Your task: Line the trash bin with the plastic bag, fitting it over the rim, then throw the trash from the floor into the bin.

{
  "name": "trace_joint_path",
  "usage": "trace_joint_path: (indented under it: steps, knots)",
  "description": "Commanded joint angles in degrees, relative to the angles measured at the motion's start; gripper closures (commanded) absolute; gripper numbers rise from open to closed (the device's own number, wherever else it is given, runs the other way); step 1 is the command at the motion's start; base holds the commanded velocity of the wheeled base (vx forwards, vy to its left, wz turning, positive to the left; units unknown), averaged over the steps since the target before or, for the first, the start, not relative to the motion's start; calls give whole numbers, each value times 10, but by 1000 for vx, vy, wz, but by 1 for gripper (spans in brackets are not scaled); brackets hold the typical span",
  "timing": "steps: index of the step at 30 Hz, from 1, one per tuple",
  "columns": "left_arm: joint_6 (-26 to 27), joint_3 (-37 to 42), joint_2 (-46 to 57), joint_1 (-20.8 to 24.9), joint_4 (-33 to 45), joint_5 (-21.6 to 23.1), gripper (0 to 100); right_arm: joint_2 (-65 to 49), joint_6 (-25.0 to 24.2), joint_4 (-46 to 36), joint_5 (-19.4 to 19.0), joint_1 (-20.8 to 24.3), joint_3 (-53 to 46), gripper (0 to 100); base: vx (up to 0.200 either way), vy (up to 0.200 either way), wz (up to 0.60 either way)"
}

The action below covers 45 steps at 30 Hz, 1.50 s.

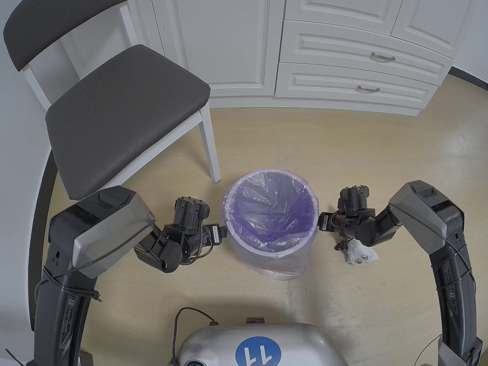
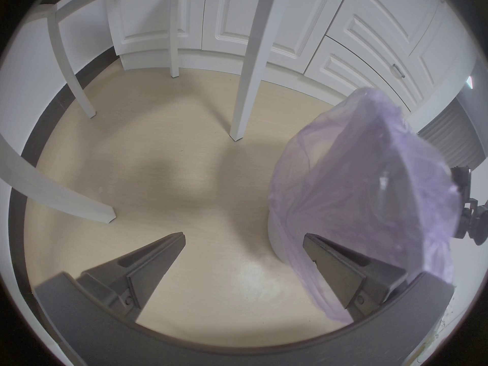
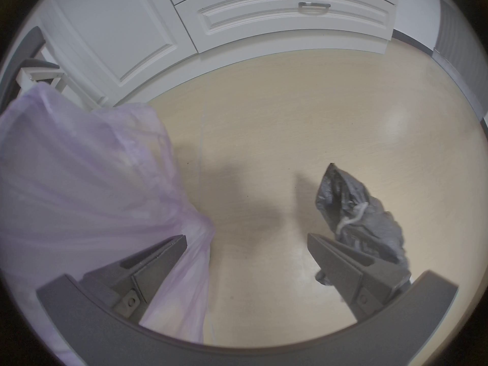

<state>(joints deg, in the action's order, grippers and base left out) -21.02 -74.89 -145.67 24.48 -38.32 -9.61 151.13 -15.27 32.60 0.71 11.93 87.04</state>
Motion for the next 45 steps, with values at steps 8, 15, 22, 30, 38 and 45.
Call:
trace_joint_path:
  steps: [8,15,22,30,38,45]
  knots:
    - [4,185,171,-7,-17,4,0,-197,69,4,-12,-22,-197,0,0,0,0]
    - [23,293,280,-7,-17,14,0,-334,127,49,-12,-1,-342,0,0,0,0]
    - [52,411,392,1,-46,29,0,-413,175,139,-8,7,-468,0,0,0,0]
    - [81,512,508,20,-84,37,0,-392,205,137,77,-19,-494,0,0,0,0]
    - [73,584,658,19,-105,36,0,-197,222,139,77,-89,-382,0,0,0,0]
    - [86,559,706,-6,-107,29,0,-58,225,111,72,-111,-231,0,0,0,0]
